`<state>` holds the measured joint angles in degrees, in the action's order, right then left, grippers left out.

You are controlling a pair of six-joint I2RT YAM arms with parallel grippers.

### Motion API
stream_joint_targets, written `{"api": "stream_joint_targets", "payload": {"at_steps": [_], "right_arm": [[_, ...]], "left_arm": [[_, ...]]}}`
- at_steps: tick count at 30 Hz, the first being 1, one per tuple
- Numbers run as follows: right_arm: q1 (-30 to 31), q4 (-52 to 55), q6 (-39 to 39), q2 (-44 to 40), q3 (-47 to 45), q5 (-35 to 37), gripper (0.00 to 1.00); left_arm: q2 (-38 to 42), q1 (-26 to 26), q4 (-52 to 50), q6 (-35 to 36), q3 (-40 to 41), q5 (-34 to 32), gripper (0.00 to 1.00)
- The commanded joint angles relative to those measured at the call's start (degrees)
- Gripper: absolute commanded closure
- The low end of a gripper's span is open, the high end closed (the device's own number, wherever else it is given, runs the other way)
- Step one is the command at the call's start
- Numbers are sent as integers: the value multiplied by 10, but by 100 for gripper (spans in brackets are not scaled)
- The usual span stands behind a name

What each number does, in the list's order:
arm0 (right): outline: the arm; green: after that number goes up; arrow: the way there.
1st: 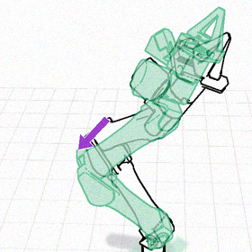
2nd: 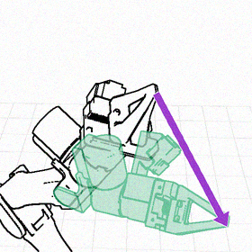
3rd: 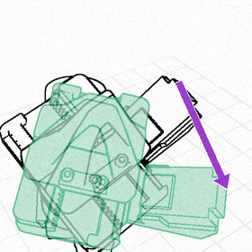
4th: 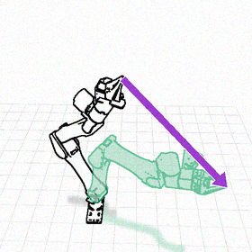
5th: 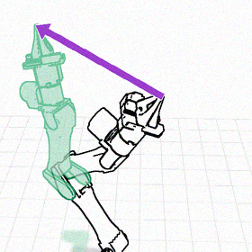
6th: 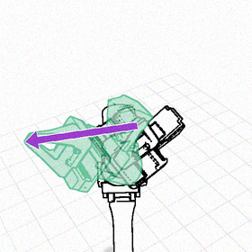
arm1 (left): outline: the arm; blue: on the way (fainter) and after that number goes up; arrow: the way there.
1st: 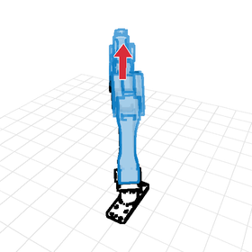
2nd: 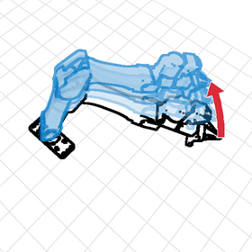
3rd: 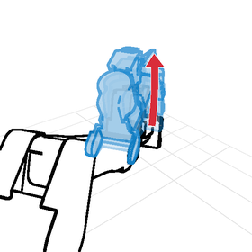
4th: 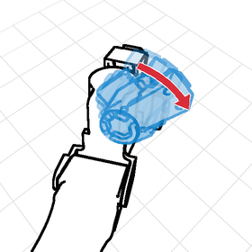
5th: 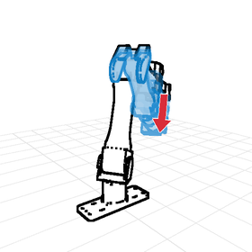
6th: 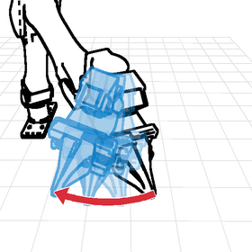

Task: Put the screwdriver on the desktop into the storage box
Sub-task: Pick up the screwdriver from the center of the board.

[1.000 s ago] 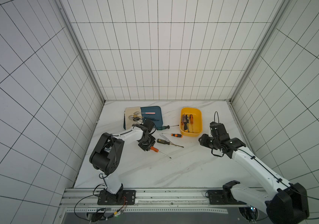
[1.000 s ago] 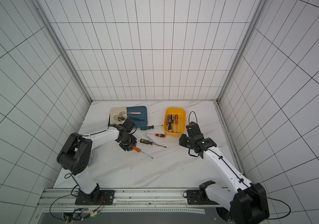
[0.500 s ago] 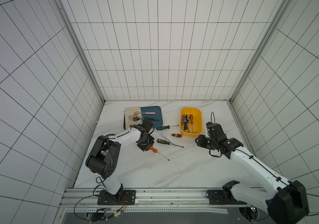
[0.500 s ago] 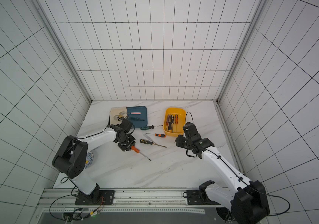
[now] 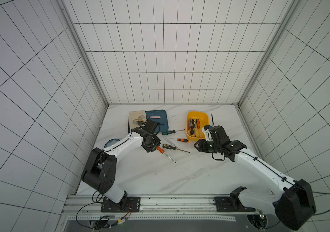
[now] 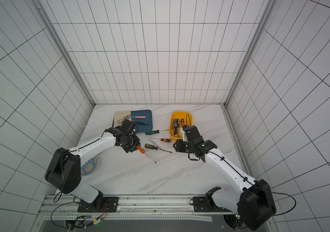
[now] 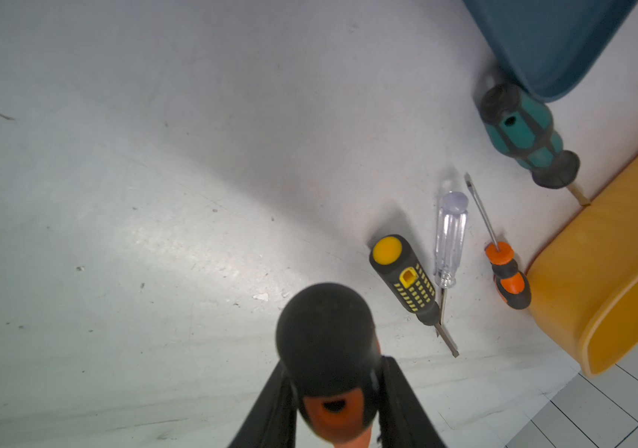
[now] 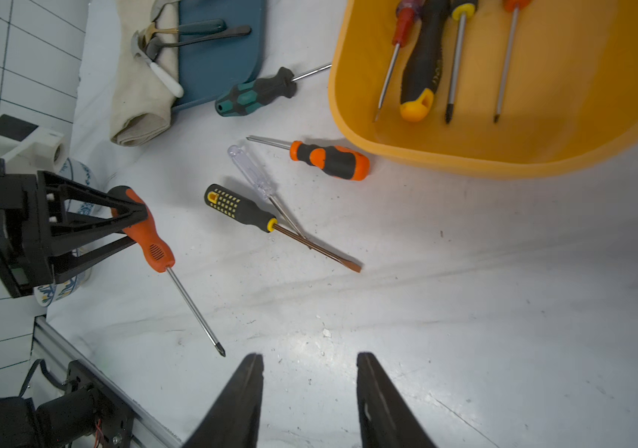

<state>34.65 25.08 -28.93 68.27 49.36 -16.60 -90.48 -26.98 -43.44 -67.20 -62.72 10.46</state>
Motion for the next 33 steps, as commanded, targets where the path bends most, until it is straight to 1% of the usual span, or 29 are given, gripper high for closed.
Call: {"api": "stream_joint_targets", "payload": {"at_steps": [1, 4, 12, 15, 19, 27, 33], "right_arm": [[17, -35, 21, 15, 35, -67, 55], [28, -55, 25, 28, 46, -105, 54], [48, -87, 27, 69, 77, -187, 51], [58, -90, 30, 83, 88, -206, 51], [68, -88, 32, 99, 102, -211, 51], [78, -88, 31, 111, 116, -213, 51], [79, -89, 27, 113, 118, -199, 55]], "left_arm": [[20, -13, 18, 37, -25, 12, 100], [29, -23, 31, 56, -38, 22, 100], [52, -45, 98, 98, -56, 86, 100], [62, -53, 119, 107, -55, 107, 100], [70, -61, 141, 112, -53, 131, 100], [80, -71, 167, 114, -52, 157, 100], [82, -76, 179, 110, -48, 168, 100]]}}
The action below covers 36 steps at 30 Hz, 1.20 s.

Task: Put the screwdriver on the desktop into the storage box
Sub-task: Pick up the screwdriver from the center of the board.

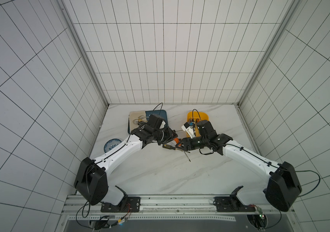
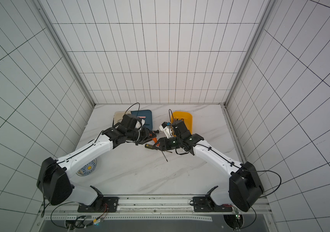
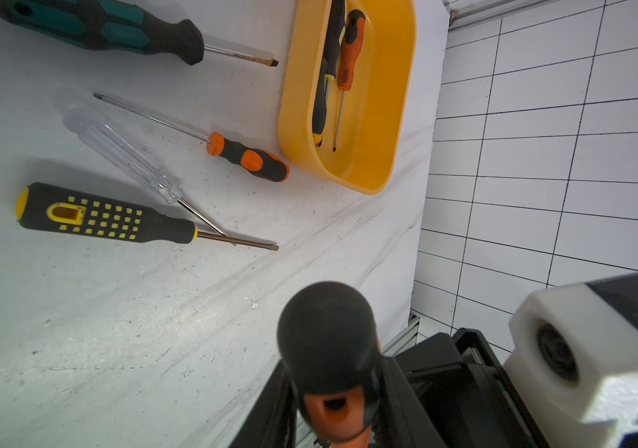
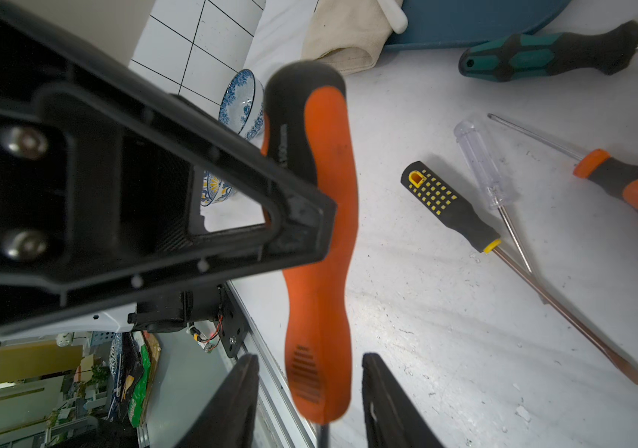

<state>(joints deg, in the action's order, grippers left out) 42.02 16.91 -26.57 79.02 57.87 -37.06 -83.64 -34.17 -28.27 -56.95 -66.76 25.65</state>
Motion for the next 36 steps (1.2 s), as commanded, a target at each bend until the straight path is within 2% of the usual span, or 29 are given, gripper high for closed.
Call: {"api": "stream_joint_targets", "payload": {"at_steps": [1, 11, 14, 16, 18, 21, 24, 28, 36], "right_arm": [[5, -7, 3, 7, 33, 8, 56], [4, -4, 1, 7, 32, 29, 68], [-1, -2, 0, 11, 26, 45, 82], [-7, 0, -5, 16, 24, 48, 85], [-8, 2, -7, 19, 23, 54, 87], [-10, 2, -6, 17, 24, 55, 88], [-13, 12, -5, 13, 29, 69, 88], [-31, 27, -9, 10, 37, 83, 88], [-82, 77, 3, 17, 68, 141, 88]], "left_arm": [[14, -5, 29, 7, -7, 17, 100], [10, -8, 27, 12, -4, 15, 100], [7, -9, 19, 18, -3, 9, 100], [8, -9, 18, 19, 0, 8, 100], [10, -9, 14, 21, 0, 1, 92], [14, -8, 2, 24, -1, -14, 64], [21, -5, -15, 29, -3, -34, 51], [42, 8, -37, 35, 5, -55, 45], [119, 38, -60, 47, 68, -70, 44]]}}
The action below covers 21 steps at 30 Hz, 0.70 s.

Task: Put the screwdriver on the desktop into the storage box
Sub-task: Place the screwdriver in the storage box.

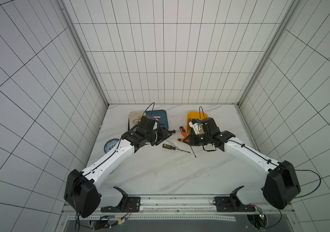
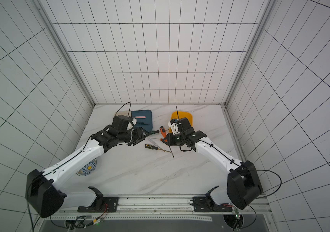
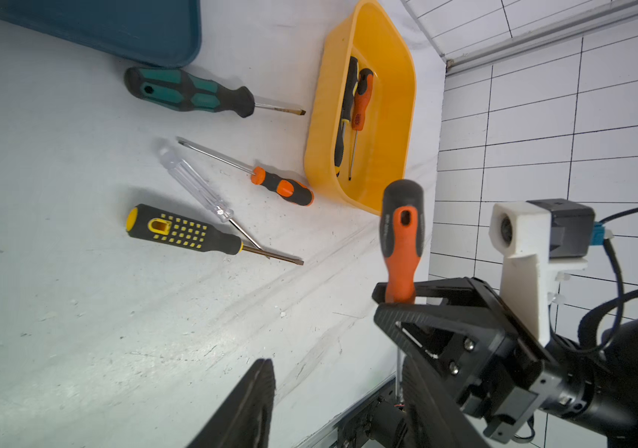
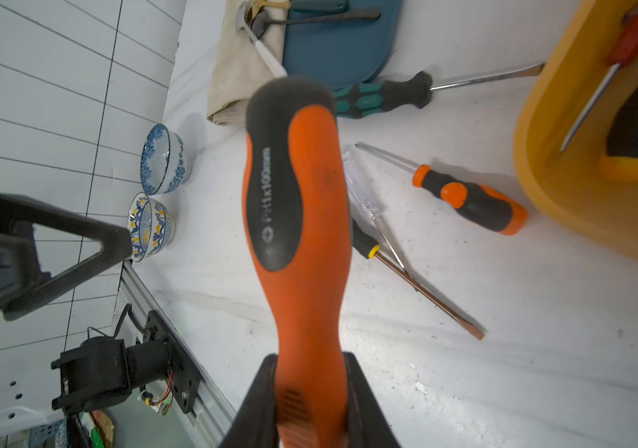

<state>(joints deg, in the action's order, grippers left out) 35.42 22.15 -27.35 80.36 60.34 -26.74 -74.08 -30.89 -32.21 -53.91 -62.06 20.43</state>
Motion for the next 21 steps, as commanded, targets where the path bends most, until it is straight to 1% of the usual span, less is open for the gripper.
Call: {"api": "stream_joint_targets", "payload": {"at_steps": [1, 10, 18, 21], "right_arm": [[-24, 35, 14, 9, 53, 49, 88], [-79, 95, 33, 75, 144, 134, 88], [-111, 123, 39, 157, 225, 207, 88], [-122, 126, 36, 191, 252, 224, 88]], "left_arm": [[34, 8, -24, 18, 30, -20, 44], [101, 16, -36, 21, 102, -25, 43], [130, 16, -35, 36, 129, -14, 43], [137, 17, -28, 38, 141, -6, 43]]}}
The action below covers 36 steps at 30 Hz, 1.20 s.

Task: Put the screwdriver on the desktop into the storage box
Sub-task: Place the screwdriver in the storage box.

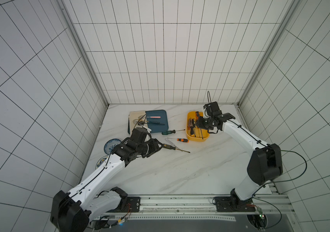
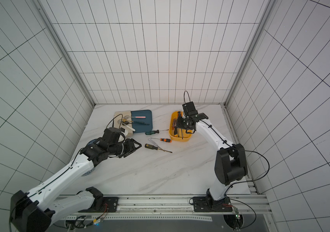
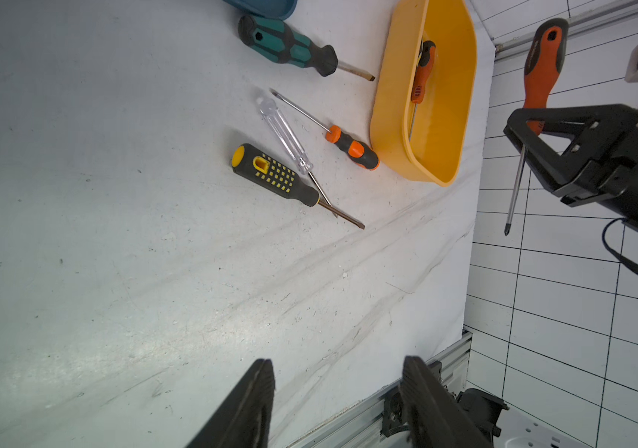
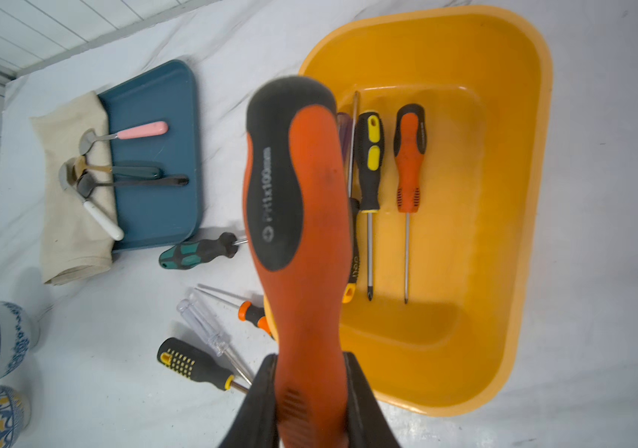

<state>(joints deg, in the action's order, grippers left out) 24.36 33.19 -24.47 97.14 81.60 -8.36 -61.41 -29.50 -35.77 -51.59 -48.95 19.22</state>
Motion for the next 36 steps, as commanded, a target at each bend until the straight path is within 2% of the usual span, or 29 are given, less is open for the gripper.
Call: {"api": "stream_joint_targets", "payload": {"at_steps": [1, 15, 26, 36], "right_arm": [[-16, 17, 8, 34, 49, 47, 88], [-51, 34, 24, 175, 163, 117, 88], [-57, 32, 21, 239, 183, 121, 87], [-63, 32, 17, 274, 199, 130, 79]], "left_arm": [[13, 3, 10, 15, 14, 9, 43], [31, 8, 6, 10, 34, 20, 43], [26, 8, 3, 8, 31, 21, 43], [26, 8, 0, 7, 32, 20, 43]]}}
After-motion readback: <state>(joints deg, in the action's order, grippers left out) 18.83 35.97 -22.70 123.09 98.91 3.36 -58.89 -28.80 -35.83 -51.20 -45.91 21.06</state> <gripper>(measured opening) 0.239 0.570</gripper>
